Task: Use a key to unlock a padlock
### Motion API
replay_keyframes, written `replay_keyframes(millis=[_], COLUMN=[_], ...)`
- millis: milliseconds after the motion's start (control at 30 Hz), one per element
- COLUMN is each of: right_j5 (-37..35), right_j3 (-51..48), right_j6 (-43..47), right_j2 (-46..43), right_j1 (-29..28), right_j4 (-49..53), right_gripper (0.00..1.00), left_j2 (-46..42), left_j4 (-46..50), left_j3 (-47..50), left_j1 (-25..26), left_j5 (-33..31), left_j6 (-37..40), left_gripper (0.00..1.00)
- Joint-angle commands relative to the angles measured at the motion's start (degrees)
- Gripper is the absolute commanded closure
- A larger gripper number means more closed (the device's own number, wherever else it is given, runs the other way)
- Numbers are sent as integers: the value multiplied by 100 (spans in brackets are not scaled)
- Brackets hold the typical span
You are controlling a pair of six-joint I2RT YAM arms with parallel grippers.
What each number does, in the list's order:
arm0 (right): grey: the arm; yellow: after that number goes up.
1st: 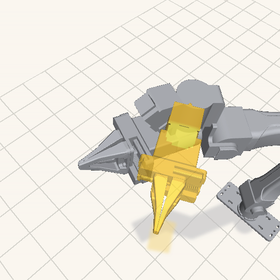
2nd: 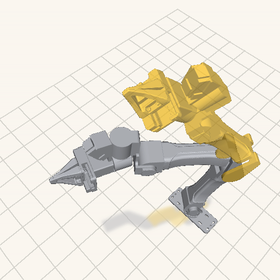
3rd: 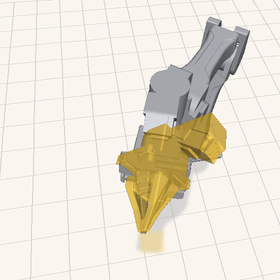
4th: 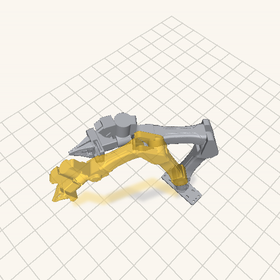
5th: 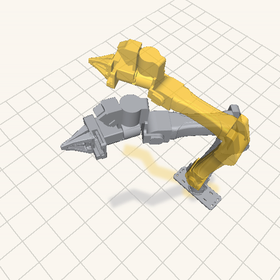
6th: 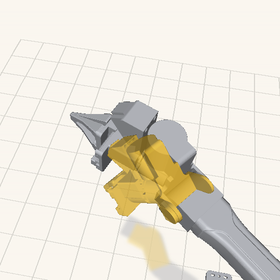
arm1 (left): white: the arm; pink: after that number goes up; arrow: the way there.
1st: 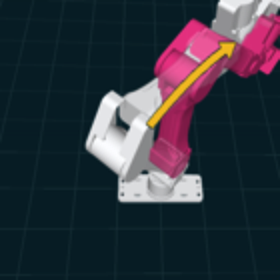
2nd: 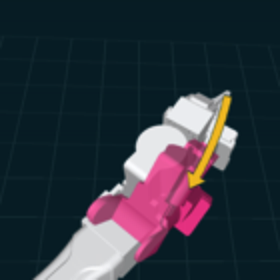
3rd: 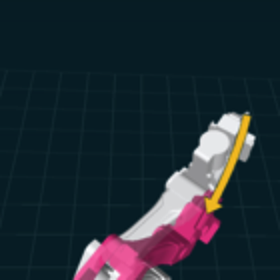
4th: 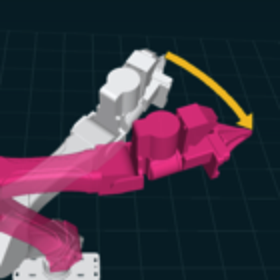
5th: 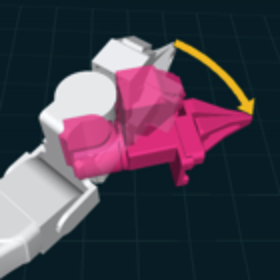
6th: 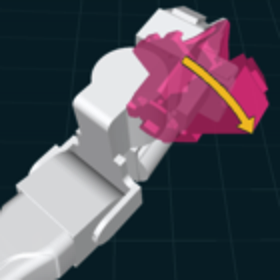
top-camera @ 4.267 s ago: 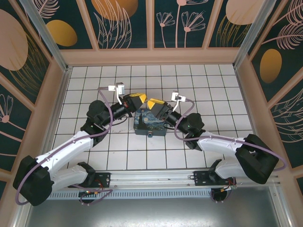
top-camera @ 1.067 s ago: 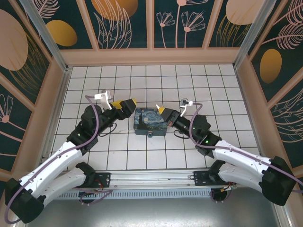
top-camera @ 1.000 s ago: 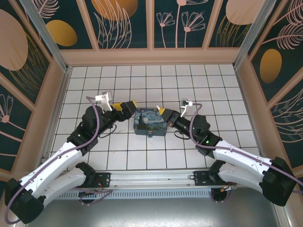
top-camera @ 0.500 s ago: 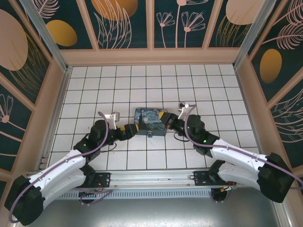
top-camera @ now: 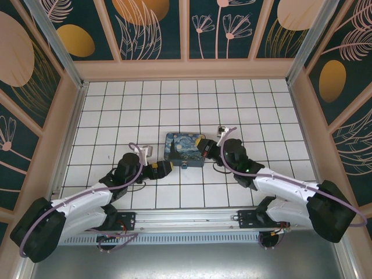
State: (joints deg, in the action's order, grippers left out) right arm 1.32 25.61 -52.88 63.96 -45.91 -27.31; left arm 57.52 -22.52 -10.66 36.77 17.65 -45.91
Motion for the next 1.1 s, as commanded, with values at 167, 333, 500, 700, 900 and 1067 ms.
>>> replay_keyframes(millis=[167,333,500,700,900,1067], right_j5=[23,179,115,37,100,96], right_j3=[39,216,154,-20,-56,-113], right_j6=[-81,-88,-197,-386,-473,-504], right_j2=[585,884,938,1012,1217,1349], right_j1=[77,179,221,275,276,276], right_j4=[-730,-884,-1009,-1239,-1414,-1500], right_gripper=[100,100,100,100,100,100], left_j2=[435,869,1090,1694,2335,2417], left_j4=[-938,-1236,-1604,-2111,-2557,-2756], left_j3=[126,20,3,-133,-288,-242], left_j1=[163,441,479,629,882,906], left_j5=[184,-74,-163,-53,-202,-338], left_j6=[257,337,354,447,479,493], left_gripper=[2,2,1,2,3,3])
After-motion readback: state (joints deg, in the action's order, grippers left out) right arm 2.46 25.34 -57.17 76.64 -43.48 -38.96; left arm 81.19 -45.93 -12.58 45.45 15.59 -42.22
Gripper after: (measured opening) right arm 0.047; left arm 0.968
